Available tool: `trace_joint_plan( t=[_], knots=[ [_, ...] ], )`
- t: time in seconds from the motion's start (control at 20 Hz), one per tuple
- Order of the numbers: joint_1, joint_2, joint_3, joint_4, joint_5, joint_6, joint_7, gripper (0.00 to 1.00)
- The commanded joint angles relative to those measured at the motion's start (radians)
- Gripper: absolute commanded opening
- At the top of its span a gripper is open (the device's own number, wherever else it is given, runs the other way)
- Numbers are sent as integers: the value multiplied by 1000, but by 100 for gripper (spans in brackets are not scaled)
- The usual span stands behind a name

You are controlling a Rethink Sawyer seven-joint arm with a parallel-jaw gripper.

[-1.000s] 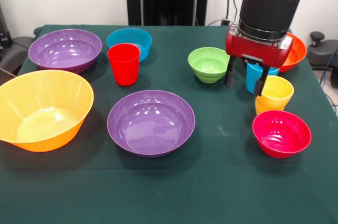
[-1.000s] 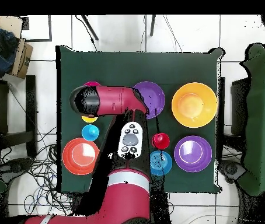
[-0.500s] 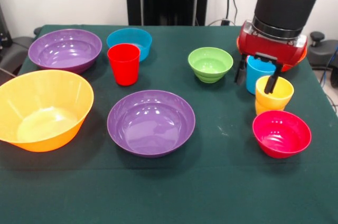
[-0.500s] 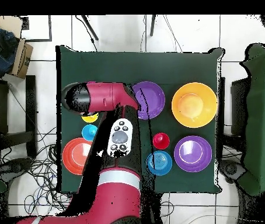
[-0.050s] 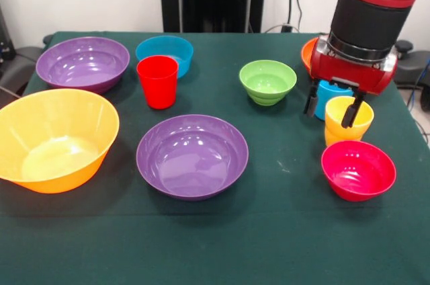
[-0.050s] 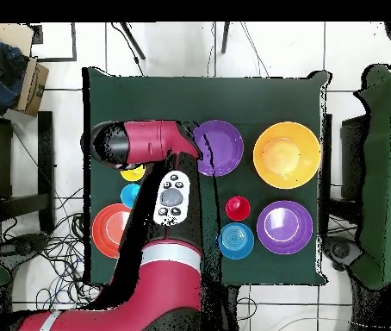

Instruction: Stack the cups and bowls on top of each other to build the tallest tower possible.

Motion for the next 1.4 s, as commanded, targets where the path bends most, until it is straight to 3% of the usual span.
trace_joint_plan(
  t=[0.05,0.8,1.4],
  knots=[
    [3,74,68,-15,-69,55,-39,100],
    [34,102,38,-35,-79,60,-25,100],
    [63,156,32,-116,-49,91,1,100]
  ],
)
